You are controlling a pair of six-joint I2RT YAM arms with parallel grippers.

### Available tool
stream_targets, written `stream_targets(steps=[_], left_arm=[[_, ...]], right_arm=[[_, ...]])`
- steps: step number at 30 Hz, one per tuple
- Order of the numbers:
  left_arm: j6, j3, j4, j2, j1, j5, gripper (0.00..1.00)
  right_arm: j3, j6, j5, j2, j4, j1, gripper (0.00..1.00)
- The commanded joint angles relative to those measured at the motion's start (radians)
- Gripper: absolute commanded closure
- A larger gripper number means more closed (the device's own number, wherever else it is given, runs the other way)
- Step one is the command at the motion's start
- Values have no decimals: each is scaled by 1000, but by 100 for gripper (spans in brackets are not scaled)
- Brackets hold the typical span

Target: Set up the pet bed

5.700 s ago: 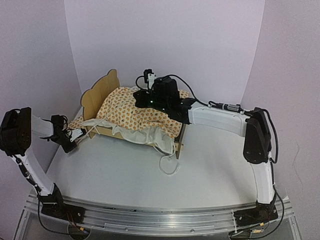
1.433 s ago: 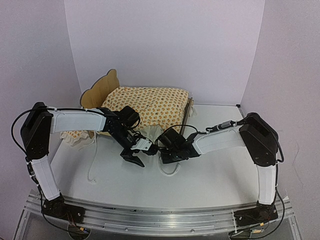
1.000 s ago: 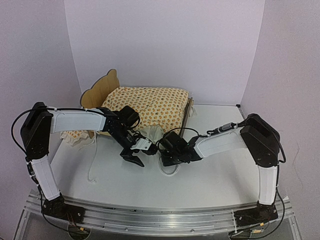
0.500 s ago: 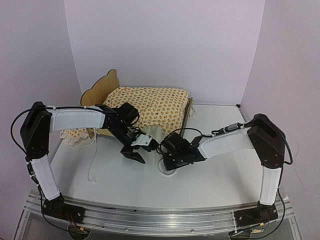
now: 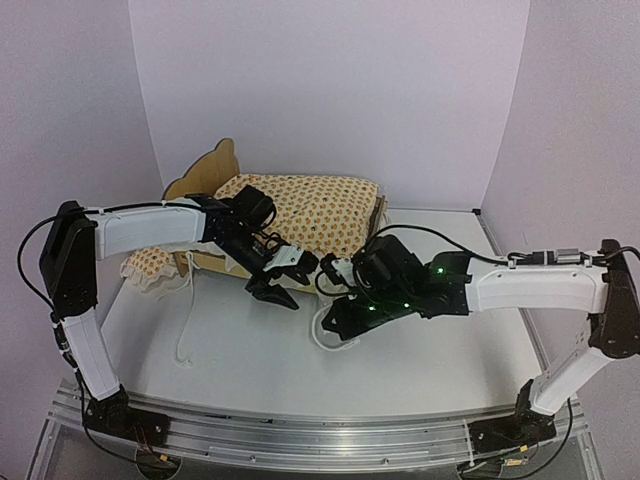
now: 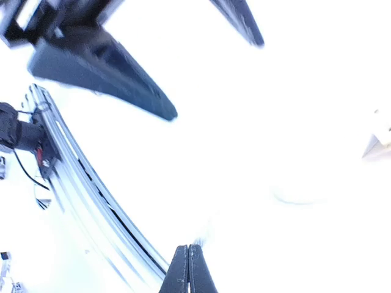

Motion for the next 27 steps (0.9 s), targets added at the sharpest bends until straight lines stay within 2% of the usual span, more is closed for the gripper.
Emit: stream_targets(steps=[1,10,15,16,20,23,27], left_arm=[[-14,52,-1,-33,-3,131,41],[-70,37,106,3,-60,219,38],[-241,-25,339,20,-74,193,39],[-269,-24,365,29,-76,187,43],[-280,-22,364,39,-76,183,69],[-297,-26,364,38,-76,165,97],[-397,-26,393,27,-75,93,100]], right_arm=[[67,-7,-13,-52,-23,-19,100],[126,39,-1,-48,-15,-86,100],[126,61,-8,-34,28,-103,100],[127,64,-7,-30,34,-104,100],[129,73,0,-38,57,-115,100],[128,74,0,-46,65,-127,100],[106,81,-28,-54,77,-149,100]])
